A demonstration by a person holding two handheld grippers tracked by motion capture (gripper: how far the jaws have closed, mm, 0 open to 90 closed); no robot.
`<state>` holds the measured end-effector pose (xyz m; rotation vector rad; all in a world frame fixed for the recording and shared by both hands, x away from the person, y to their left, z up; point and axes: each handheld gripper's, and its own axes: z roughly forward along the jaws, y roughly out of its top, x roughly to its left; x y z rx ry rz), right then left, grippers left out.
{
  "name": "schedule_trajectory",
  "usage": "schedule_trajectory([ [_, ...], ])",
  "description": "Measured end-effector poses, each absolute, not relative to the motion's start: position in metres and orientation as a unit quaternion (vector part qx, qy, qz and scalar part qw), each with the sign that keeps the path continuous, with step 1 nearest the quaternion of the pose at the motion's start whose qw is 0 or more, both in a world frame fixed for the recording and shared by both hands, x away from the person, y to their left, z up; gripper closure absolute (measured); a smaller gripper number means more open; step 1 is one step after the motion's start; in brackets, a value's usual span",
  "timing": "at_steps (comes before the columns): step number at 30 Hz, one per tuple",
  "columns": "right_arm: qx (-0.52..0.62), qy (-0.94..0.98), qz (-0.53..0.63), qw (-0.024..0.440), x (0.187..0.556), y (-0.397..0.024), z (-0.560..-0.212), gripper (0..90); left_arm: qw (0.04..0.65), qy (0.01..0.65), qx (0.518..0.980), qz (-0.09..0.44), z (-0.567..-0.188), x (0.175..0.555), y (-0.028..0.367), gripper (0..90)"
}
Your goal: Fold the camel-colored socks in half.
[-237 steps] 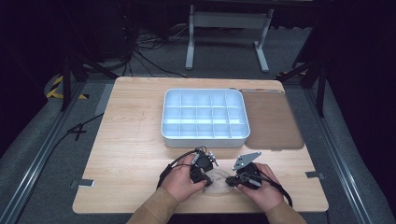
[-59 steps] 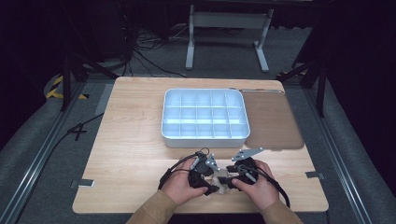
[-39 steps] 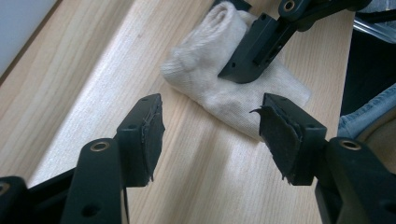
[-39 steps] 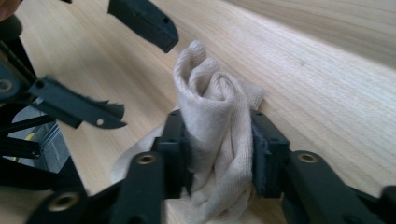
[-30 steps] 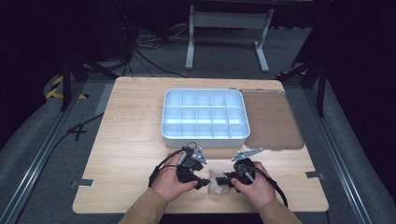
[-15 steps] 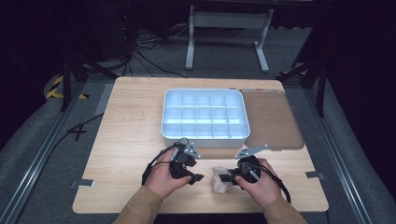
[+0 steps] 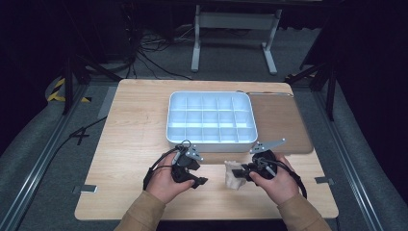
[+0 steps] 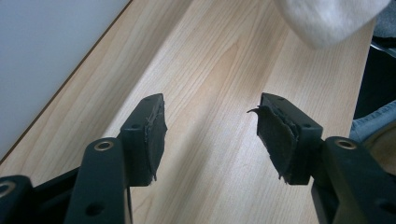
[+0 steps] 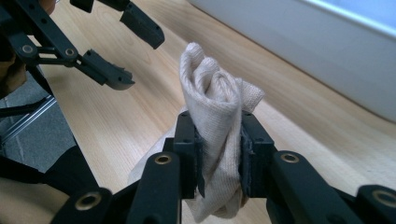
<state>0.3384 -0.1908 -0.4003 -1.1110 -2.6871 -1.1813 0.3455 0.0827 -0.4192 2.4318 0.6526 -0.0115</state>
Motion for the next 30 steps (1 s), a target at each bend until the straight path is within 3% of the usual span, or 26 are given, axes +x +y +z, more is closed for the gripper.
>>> schedule_trajectory([
  [30, -0.358, -0.855, -0.372, -0.042, 0.375, -0.212, -0.353, 72.0, 0.316, 0.247, 0.916, 0.002, -0.417, 0.345, 0.088, 42.9],
])
